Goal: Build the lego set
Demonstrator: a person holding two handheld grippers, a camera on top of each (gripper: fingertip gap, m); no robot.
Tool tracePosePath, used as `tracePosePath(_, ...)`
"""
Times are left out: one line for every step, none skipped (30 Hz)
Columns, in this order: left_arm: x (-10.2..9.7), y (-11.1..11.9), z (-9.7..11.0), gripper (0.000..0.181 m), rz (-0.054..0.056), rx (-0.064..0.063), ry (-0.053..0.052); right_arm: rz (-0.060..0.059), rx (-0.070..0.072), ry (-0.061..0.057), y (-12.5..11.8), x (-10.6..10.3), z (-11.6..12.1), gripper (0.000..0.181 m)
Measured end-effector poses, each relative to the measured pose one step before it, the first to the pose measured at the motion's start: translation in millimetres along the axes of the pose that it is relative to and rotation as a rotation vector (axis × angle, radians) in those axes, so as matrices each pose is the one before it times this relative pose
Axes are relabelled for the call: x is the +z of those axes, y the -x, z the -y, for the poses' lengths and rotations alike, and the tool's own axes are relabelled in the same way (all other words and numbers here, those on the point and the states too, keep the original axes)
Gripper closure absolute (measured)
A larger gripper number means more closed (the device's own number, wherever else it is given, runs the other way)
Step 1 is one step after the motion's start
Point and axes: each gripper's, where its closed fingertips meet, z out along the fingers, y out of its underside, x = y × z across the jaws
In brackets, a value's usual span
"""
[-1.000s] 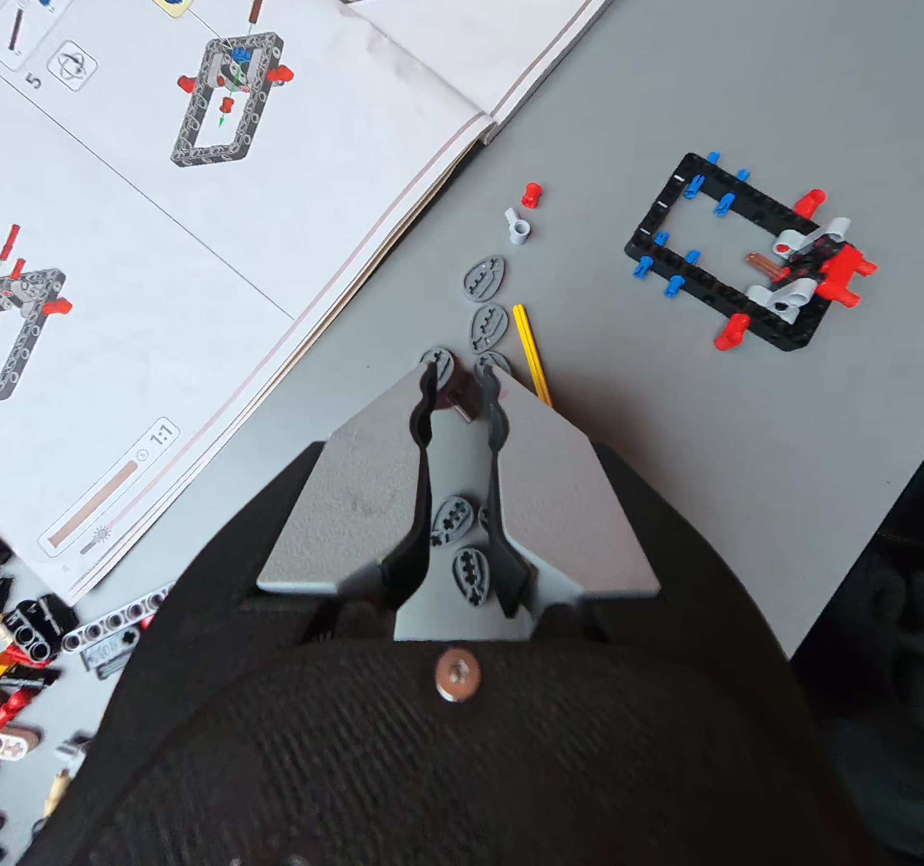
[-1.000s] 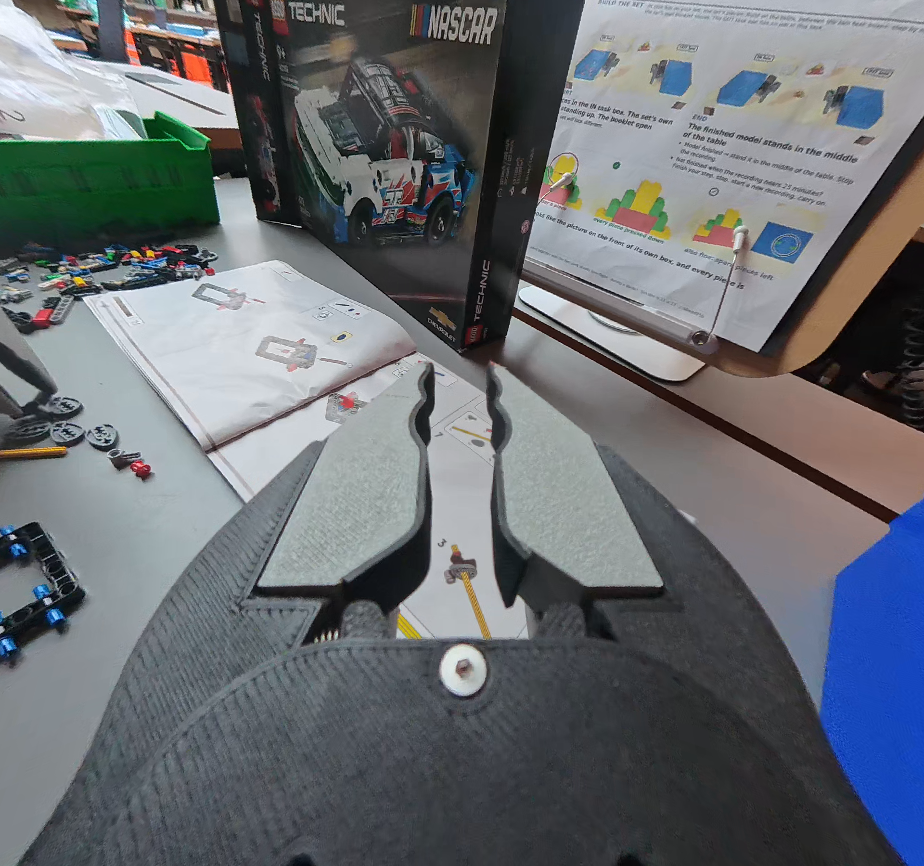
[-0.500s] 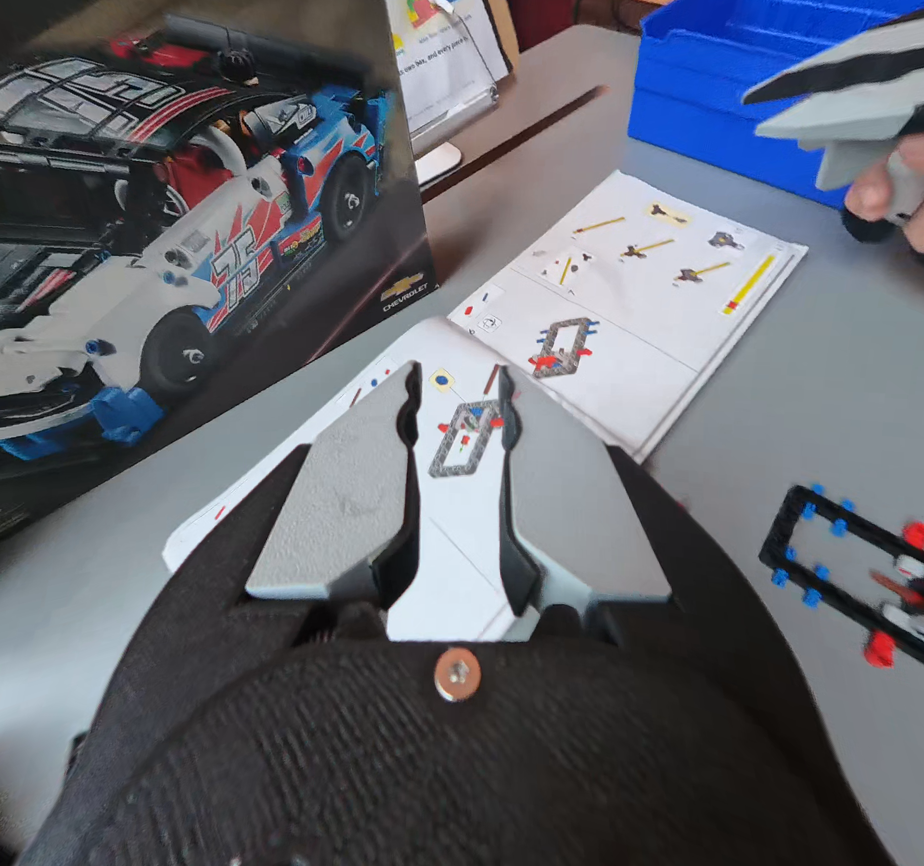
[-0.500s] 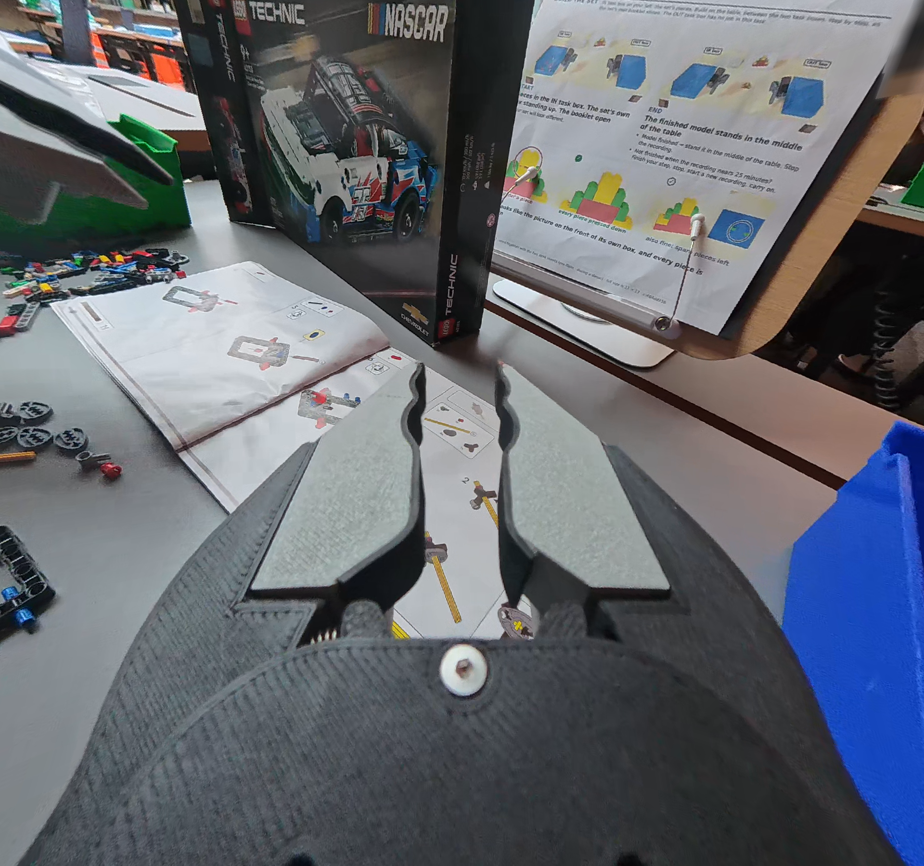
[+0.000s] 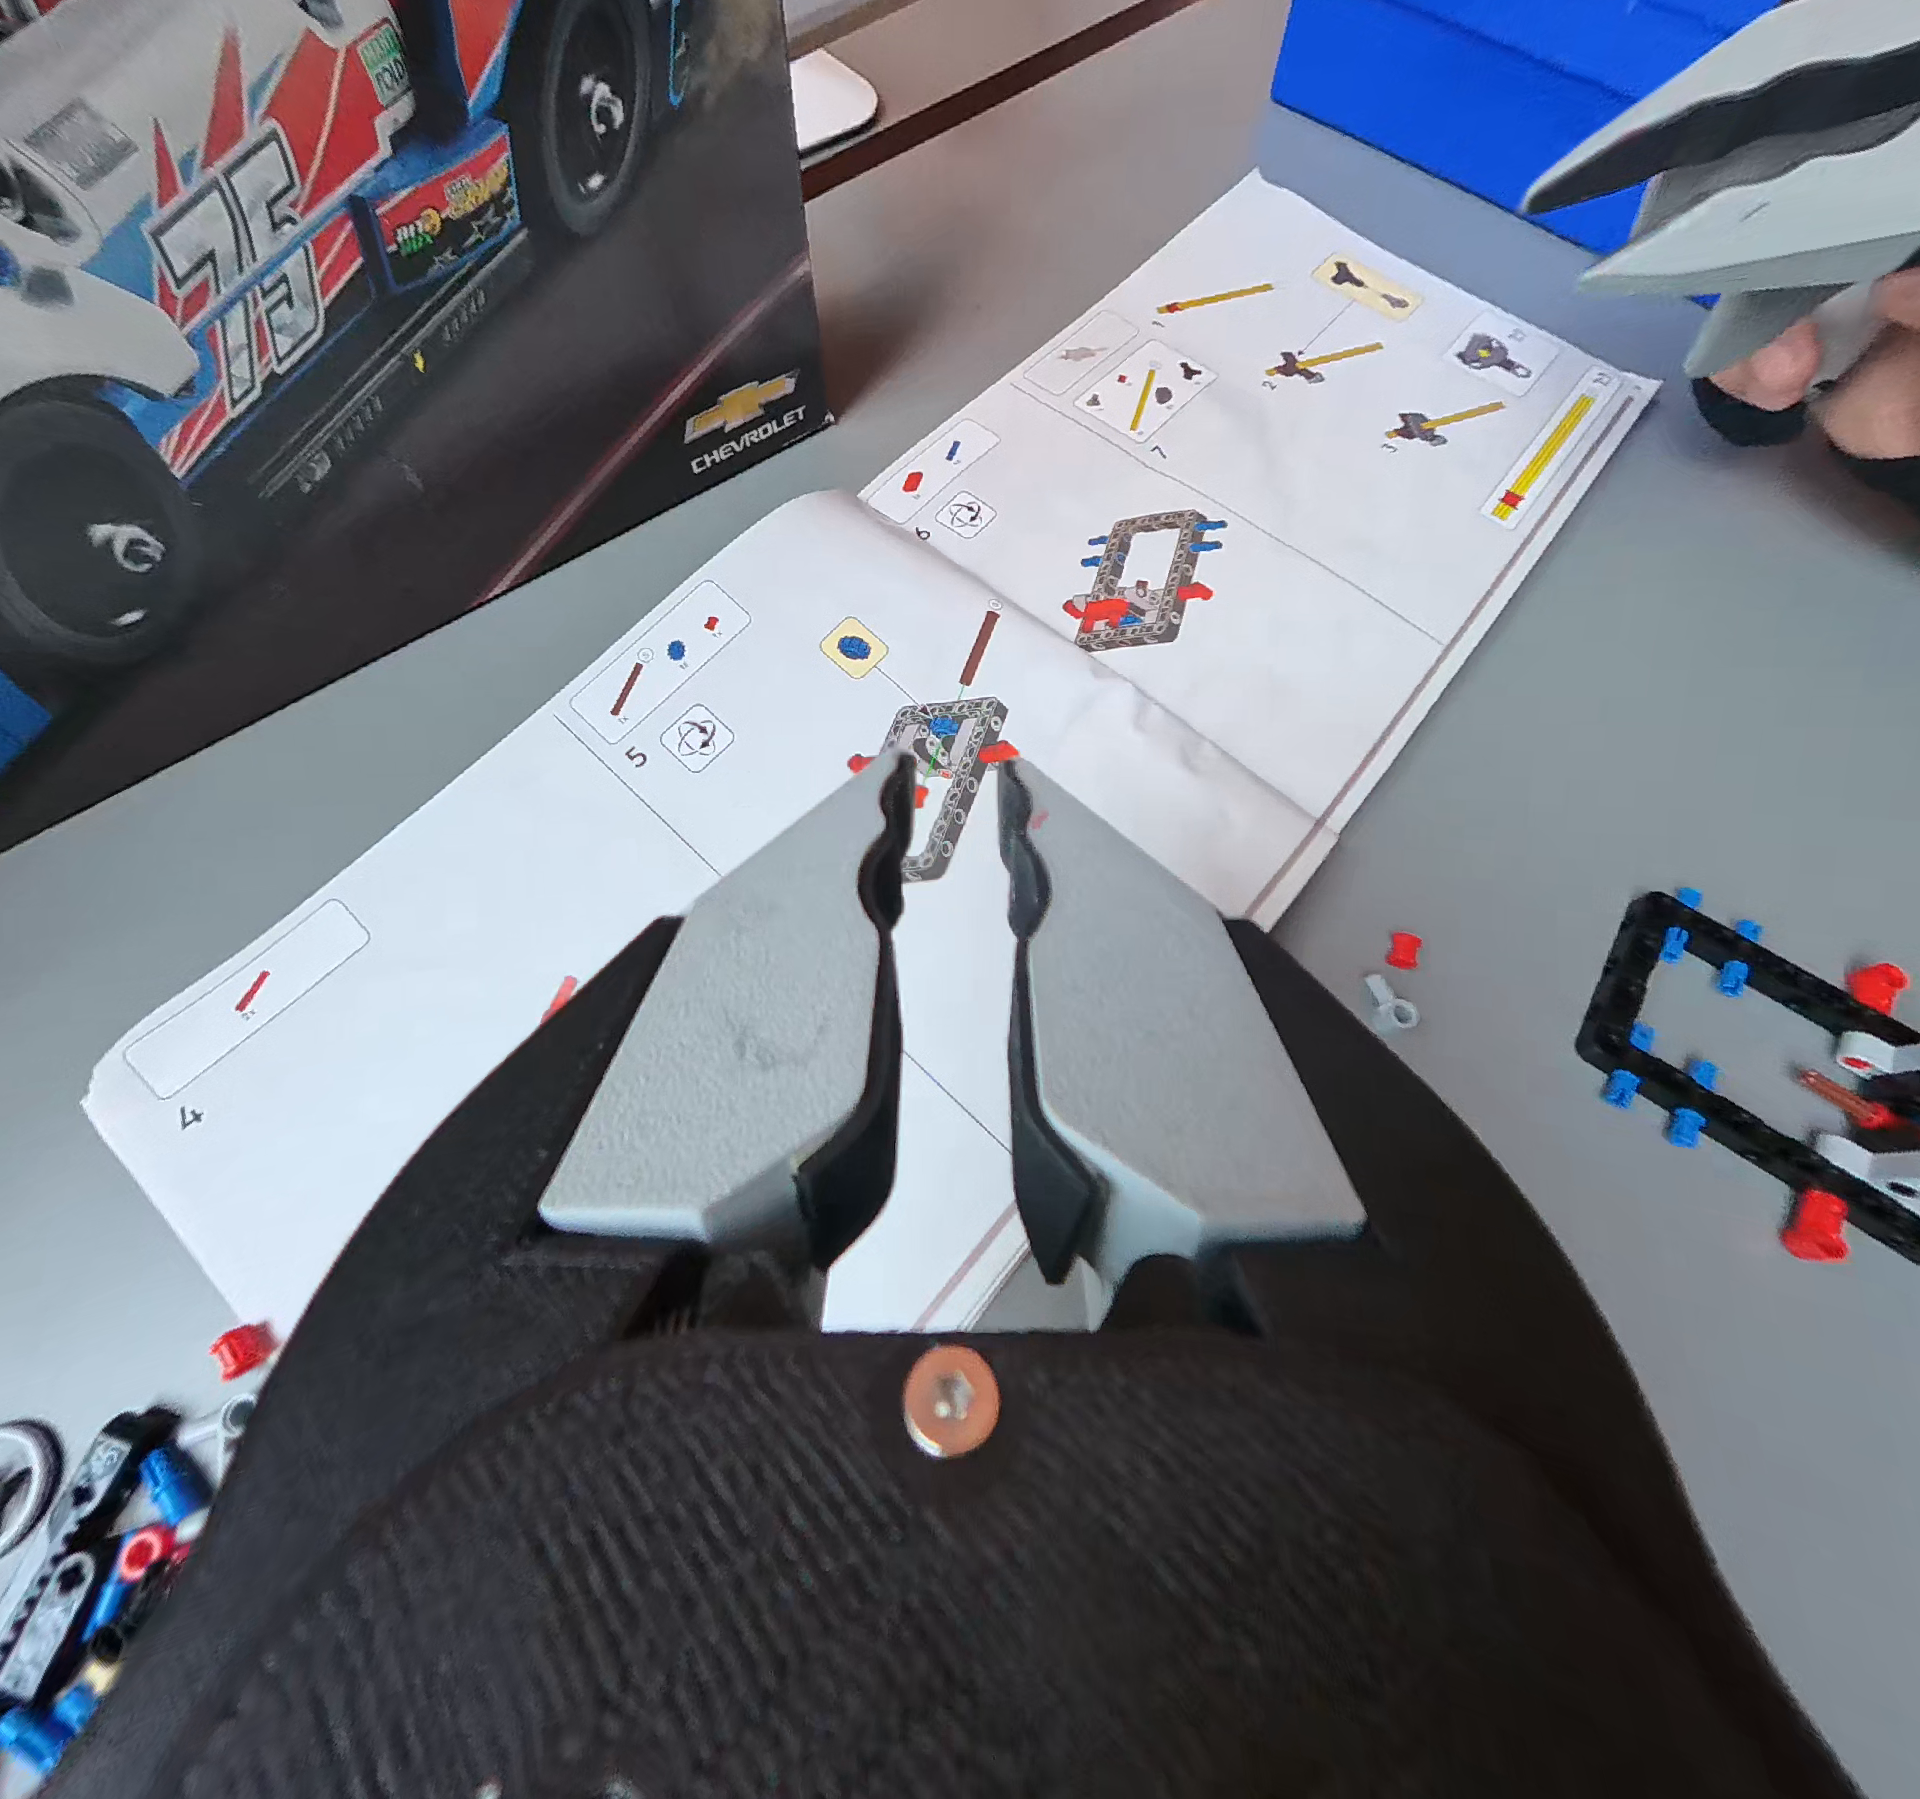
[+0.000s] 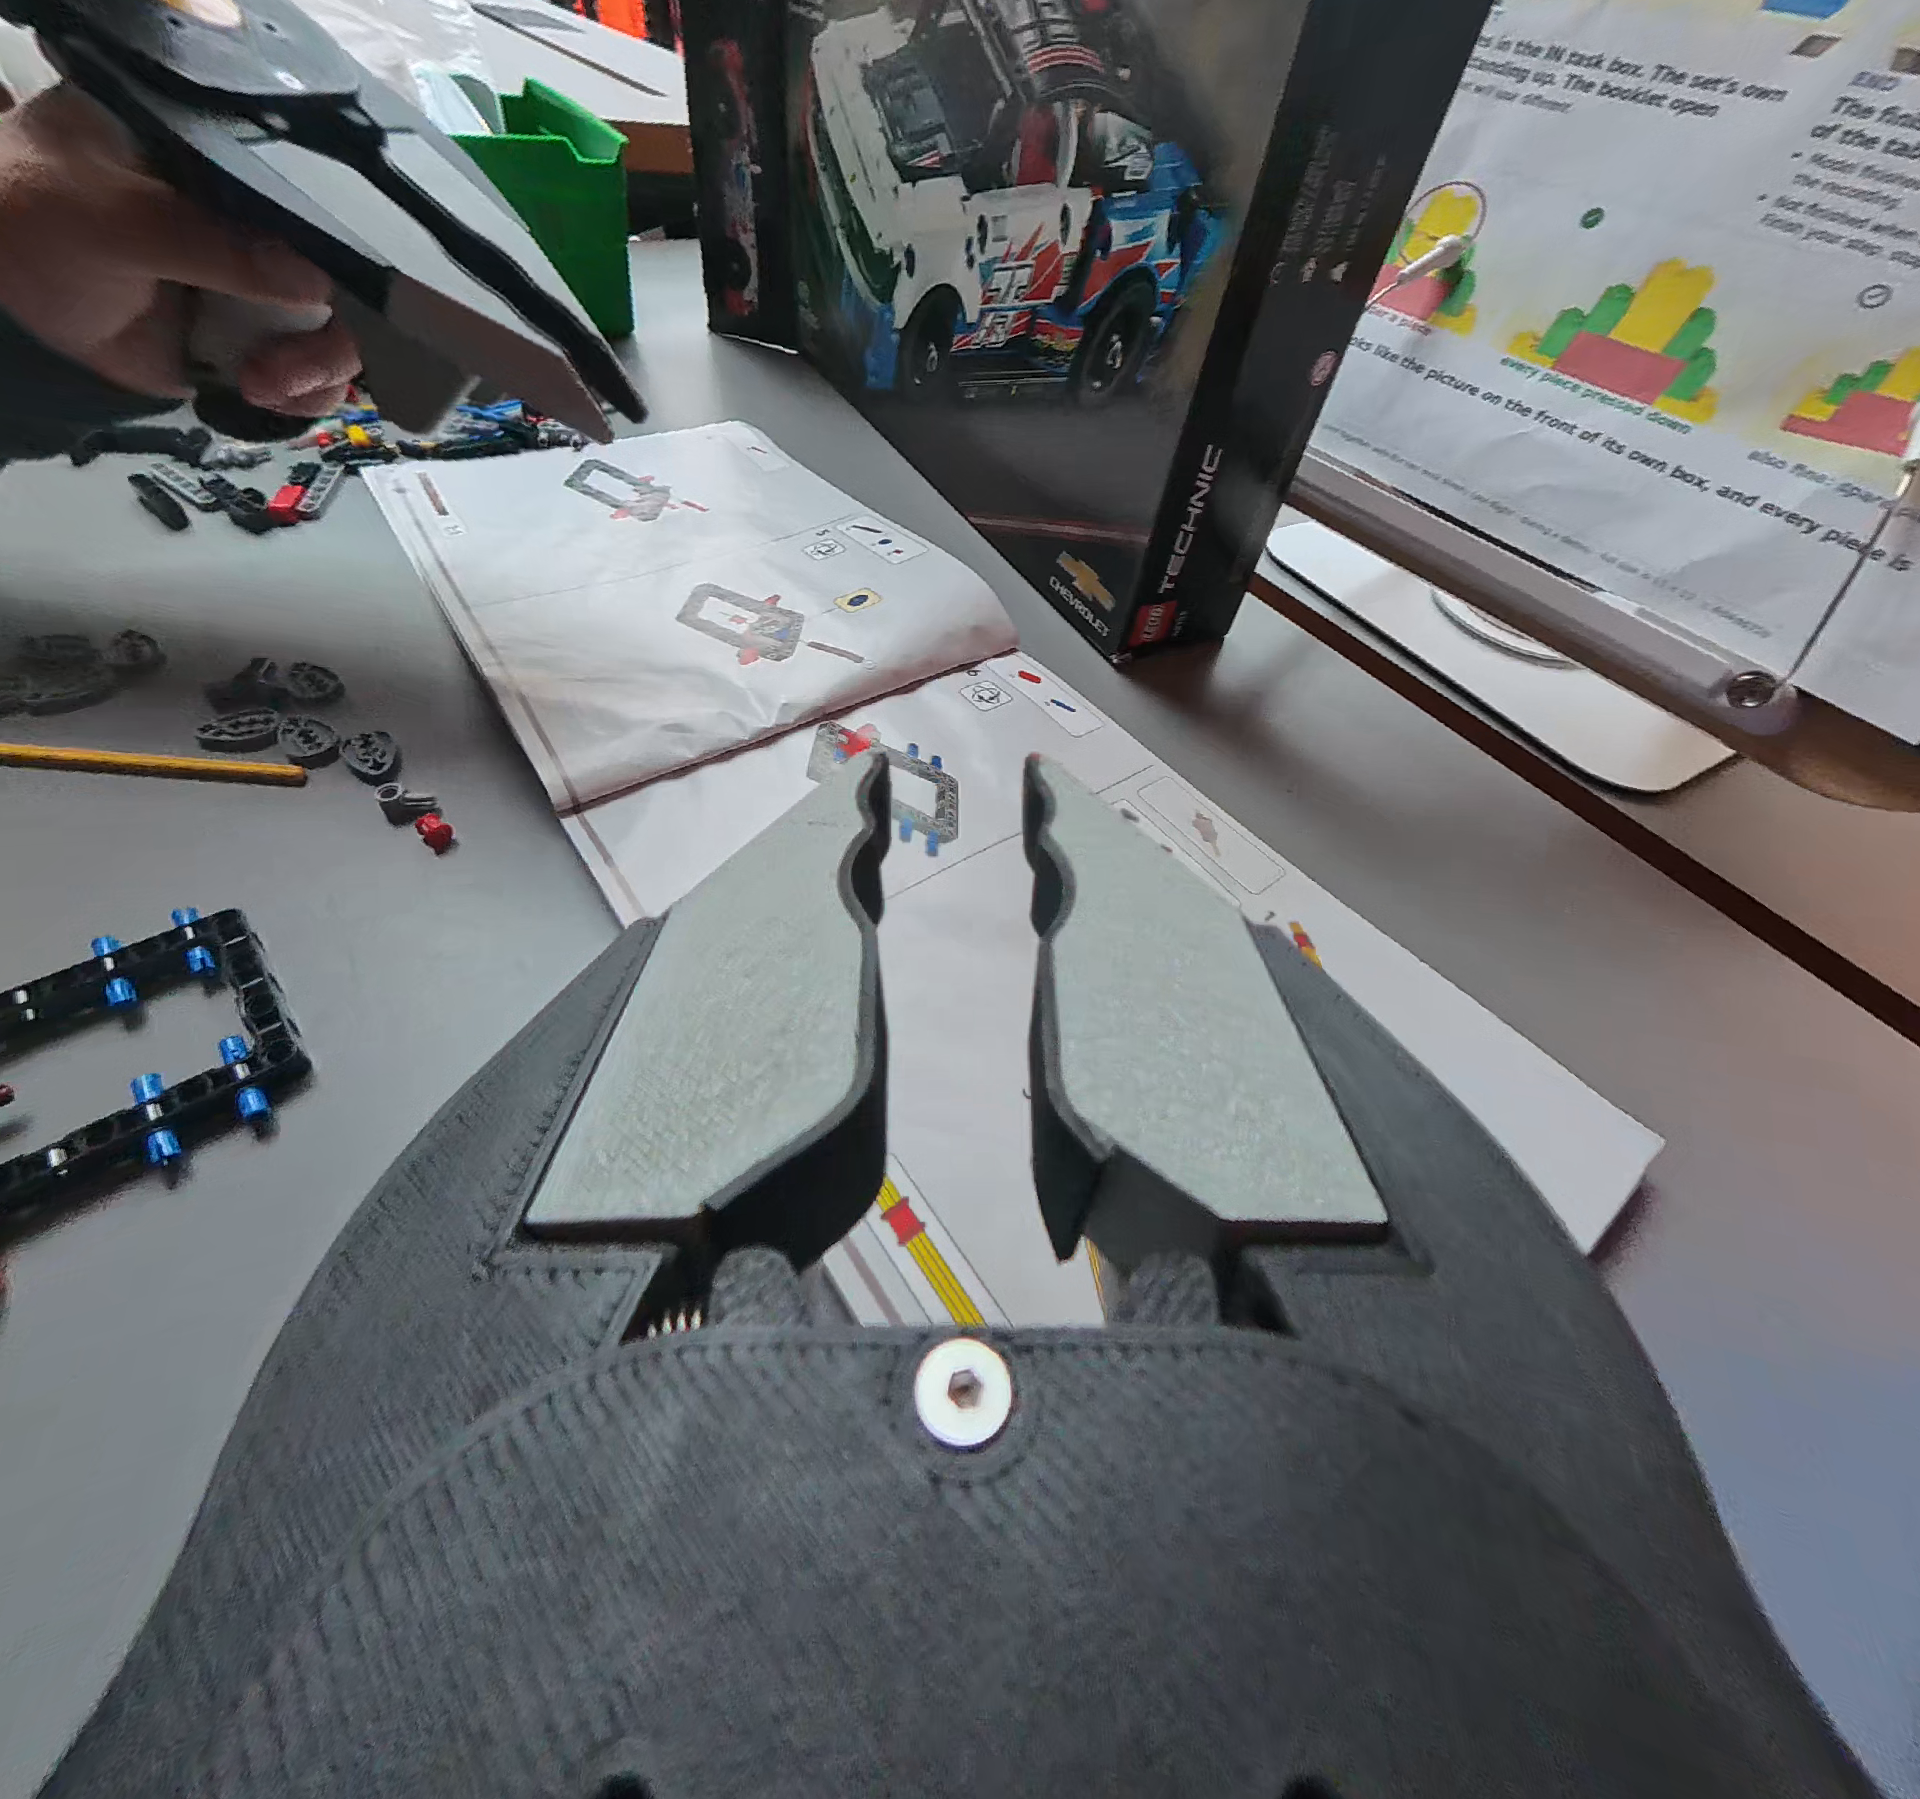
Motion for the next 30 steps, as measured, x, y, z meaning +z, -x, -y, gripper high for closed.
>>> tracePosePath(1.93, 1.31, -2.21, 0.167, 0.0104, 0.0021, 0.0063, 0.0076, -0.014, 0.0025, 3.41, 1.04, 0.12, 0.159)
tracePosePath(1.23, 1.16, -1.04, 0.168, 0.0094, 0.0025, 0.003, 0.0014, -0.0142, 0.0011, 2.15, 0.54, 0.27, 0.159)
tracePosePath(0.95, -0.99, -0.85, 0.168, -0.005, 0.0056, 0.0028, 0.0039, -0.0115, -0.0012, 2.13, 0.32, 0.36, 0.159)
tracePosePath(0.96, -2.0, -1.59, 0.168, -0.0123, 0.0071, 0.0096, 0.0134, -0.0053, -0.0035, 2.93, 0.25, 0.5, 0.159)
tracePosePath(1.19, -3.83, -2.3, 0.169, -0.0217, 0.0111, 0.0151, 0.0185, 0.0018, -0.0015, 3.41, 0.67, 0.15, 0.159)
tracePosePath(1.57, -7.17, -4.05, 0.171, -0.0392, 0.0157, 0.027, 0.024, 0.0042, 0.0032, 4.27, 1.07, -0.53, 0.159)
tracePosePath(1.67, -5.66, -4.24, 0.171, -0.0262, 0.0126, 0.032, 0.0314, 0.0003, 0.0076, 5.55, 1.45, -1.21, 0.161)
tracePosePath(1.16, -3.25, -2.32, 0.171, -0.0081, 0.0148, 0.0198, 0.026, -0.0057, 0.0098, 5.06, 1.56, -1.35, 0.165)
tracePosePath(0.7, -4.06, -2.03, 0.171, -0.0117, 0.0185, 0.0168, 0.0078, -0.0117, 0.0089, 2.63, 1.31, -1.23, 0.165)
tracePosePath(0.54, -2.01, -0.7, 0.173, 0.0002, 0.0141, 0.0095, -0.0062, -0.0156, 0.0077, 0.48, 0.79, -0.96, 0.166)
tracePosePath(0.71, 0.55, 0.69, 0.174, 0.0129, 0.0081, -0.003, -0.0144, -0.0136, 0.0071, -1.5, -0.14, -0.84, 0.166)
tracePosePath(1.01, 0.48, -0.57, 0.174, 0.0076, 0.0053, 0.0015, -0.0188, -0.0076, 0.0044, -3.32, -1.04, -0.84, 0.167)
tracePosePath(1.28, 2.07, -1.7, 0.174, 0.0127, -0.0012, 0.0073, -0.0151, 0.0009, -0.0002, -3.8, -1.65, -0.5, 0.168)
tracePosePath(1.4, 2.72, -1.9, 0.174, 0.0121, -0.0067, 0.0076, -0.0121, 0.0101, -0.0035, -4.37, -2.09, -0.35, 0.168)
tracePosePath(1.21, 2.1, -1.82, 0.174, 0.0058, -0.0083, 0.0078, -0.0138, 0.0161, -0.0052, -5.02, -2.16, -0.08, 0.168)
tracePosePath(0.9, 2.26, -1.68, 0.175, 0.0066, -0.0089, 0.006, -0.0157, 0.018, -0.0053, -5.57, -2.2, -0.18, 0.167)
tracePosePath(0.99, 2.12, -1.25, 0.175, 0.0066, -0.0091, 0.0032, -0.0184, 0.0159, -0.0054, -5.77, -2.22, 0.07, 0.167)
tracePosePath(1.12, 1.72, -1.36, 0.175, 0.0041, -0.0092, 0.0047, -0.0234, 0.0131, -0.0037, -6.41, -1.93, -0.16, 0.167)
tracePosePath(1.12, 1.91, -0.6, 0.175, 0.0078, -0.0073, 0.0, -0.0265, 0.0131, 0.0029, -6.82, -1.82, -0.88, 0.167)
tracePosePath(1.08, 1.3, -0.04, 0.176, 0.0059, -0.0039, -0.0043, -0.0212, 0.0128, 0.005, -5.74, -1.63, -1.12, 0.167)
tracePosePath(1.09, 0.35, -0.1, 0.176, 0.0017, 0.0, -0.0017, -0.0121, 0.0093, -0.0027, -3.81, -1.69, 0.36, 0.167)
tracePosePath(0.53, 1.12, -0.26, 0.176, 0.0077, 0.0039, 0.001, -0.0114, 0.0062, -0.0087, -3.26, -1.66, 1.2, 0.167)
tracePosePath(0.04, 1.77, -0.22, 0.177, 0.0138, 0.0054, 0.0002, -0.0131, 0.0061, -0.0056, -3.11, -1.27, 0.89, 0.168)
tracePosePath(-0.33, 1.52, 0.26, 0.177, 0.0123, 0.0038, -0.0017, -0.0121, 0.0073, 0.0007, -2.72, -0.81, -0.15, 0.168)
tracePosePath(-0.56, 0.7, 0.72, 0.177, 0.007, 0.0026, -0.0033, -0.01, 0.0066, 0.0035, -2.41, -0.29, -0.87, 0.168)
tracePosePath(-0.75, 0.27, 1.03, 0.177, 0.0055, 0.0022, -0.0042, -0.0108, 0.0056, 0.0061, -2.43, -0.01, -1.41, 0.168)
tracePosePath(-1.03, 0.4, 1.36, 0.178, 0.007, 0.0031, -0.0062, -0.0192, 0.0068, 0.0115, -3.97, 0.18, -2.26, 0.168)
tracePosePath(-1.13, 0.11, 1.67, 0.178, 0.0056, 0.0045, -0.0075, -0.0289, 0.0093, 0.0149, -5.59, 0.06, -2.94, 0.169)
tracePosePath(-1.09, 0.11, 1.45, 0.178, 0.0063, 0.0055, -0.0057, -0.0276, 0.0109, 0.0116, -5.74, -0.13, -2.63, 0.169)
tracePosePath(-1.03, 0.67, 1.31, 0.179, 0.01, 0.0058, -0.0046, -0.0245, 0.0119, 0.0049, -5.53, -0.6, -1.56, 0.169)
